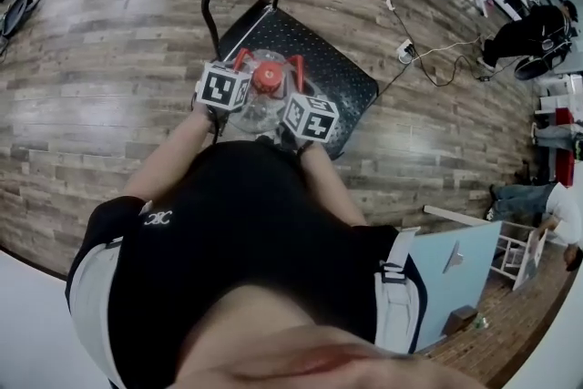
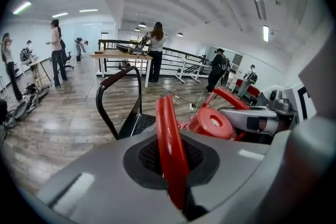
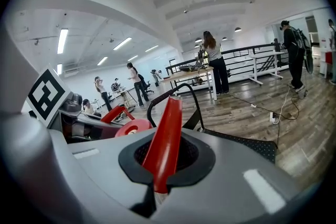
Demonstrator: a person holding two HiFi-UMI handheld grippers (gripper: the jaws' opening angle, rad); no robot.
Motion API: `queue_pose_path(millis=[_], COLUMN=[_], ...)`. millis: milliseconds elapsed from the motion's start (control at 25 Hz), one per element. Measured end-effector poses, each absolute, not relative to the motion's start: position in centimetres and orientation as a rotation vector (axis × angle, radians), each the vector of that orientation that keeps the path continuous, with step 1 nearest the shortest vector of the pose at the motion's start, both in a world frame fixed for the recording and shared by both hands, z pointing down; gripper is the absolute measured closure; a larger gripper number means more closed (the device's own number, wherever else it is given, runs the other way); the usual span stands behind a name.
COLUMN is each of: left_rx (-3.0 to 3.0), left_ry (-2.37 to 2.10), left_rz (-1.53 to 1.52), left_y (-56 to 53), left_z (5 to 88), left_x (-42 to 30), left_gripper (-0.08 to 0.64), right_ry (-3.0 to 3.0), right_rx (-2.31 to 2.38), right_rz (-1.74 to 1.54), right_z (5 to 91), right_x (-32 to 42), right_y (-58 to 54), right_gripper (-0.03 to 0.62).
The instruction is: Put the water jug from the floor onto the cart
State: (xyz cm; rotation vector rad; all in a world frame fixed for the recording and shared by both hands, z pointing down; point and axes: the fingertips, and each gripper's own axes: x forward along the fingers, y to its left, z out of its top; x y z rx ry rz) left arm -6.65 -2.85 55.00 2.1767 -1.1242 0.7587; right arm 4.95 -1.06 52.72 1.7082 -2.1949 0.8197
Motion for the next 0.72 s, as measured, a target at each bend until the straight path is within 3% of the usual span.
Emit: queue_pose_path(millis=[720], left_rx=[2.107], left_ry=[-1.128], left_rz=[0.855], left_y=[-14.9], left_z=[57.5], left_x=[-0.8], left_gripper=[0.558], right_ry=[-2.151], right_rx=[1.562], right_rz=[1.045], right_z=[57.2], right_x=[11.0], right_y=[-12.4], right_gripper=[0.577])
